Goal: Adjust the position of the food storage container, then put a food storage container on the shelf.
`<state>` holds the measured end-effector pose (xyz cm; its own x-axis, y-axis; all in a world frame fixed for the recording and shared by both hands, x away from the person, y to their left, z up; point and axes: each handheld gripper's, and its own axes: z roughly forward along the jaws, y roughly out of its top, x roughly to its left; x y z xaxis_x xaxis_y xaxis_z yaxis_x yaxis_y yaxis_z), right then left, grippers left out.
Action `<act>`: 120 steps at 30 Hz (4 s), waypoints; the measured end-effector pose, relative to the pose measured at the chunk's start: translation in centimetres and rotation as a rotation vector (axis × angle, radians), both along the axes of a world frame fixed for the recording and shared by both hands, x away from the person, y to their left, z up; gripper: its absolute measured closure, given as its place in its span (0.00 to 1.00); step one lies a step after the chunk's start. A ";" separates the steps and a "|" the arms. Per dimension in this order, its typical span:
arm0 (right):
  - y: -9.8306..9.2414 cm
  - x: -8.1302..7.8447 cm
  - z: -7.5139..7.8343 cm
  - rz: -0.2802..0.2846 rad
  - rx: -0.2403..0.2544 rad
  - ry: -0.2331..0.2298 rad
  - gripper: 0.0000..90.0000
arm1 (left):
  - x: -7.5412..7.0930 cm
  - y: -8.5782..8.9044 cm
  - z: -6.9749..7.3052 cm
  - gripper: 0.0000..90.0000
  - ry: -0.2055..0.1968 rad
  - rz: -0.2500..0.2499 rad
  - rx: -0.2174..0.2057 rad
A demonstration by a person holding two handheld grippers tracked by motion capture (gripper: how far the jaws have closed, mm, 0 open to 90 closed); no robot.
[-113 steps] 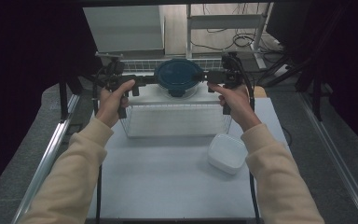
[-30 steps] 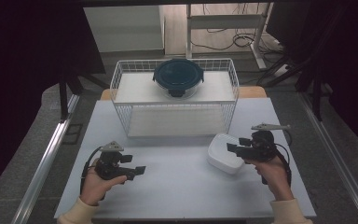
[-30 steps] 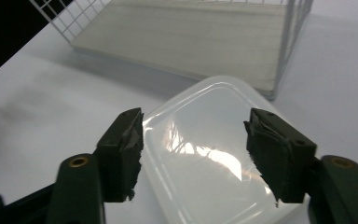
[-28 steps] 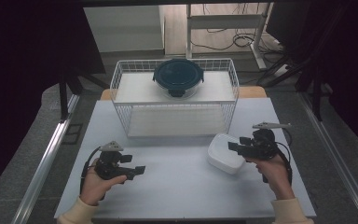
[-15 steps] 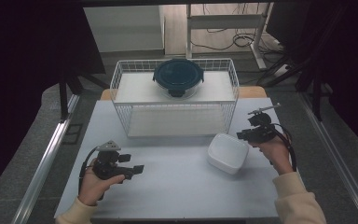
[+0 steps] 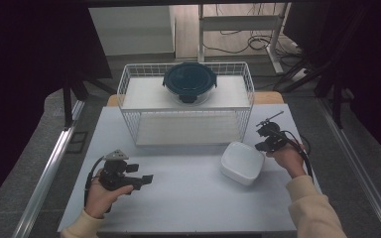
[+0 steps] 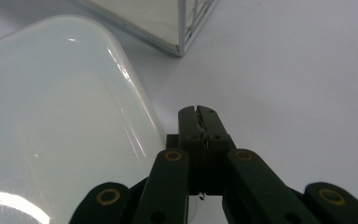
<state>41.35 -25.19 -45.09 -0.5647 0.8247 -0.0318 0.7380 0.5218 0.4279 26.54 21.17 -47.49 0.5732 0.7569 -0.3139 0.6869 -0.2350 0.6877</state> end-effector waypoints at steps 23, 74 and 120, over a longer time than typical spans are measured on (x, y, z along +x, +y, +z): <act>1.3 -5.5 -0.4 0.076 0.112 0.080 0.99 | 0.0 -0.2 0.0 0.25 0.004 -0.002 0.001; 9.9 -10.2 -3.0 0.282 0.284 0.100 0.99 | -0.1 -0.2 0.0 0.25 0.010 -0.003 -0.011; 4.6 -11.9 -0.4 -0.020 0.518 -0.070 0.22 | -0.4 -0.1 1.1 0.26 0.013 0.064 -0.106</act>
<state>29.47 -20.63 -45.45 -0.5593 0.7532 0.3461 0.7064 0.2147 0.6744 26.14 21.02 -46.35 0.5199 0.7541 -0.4014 0.7073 -0.1165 0.6973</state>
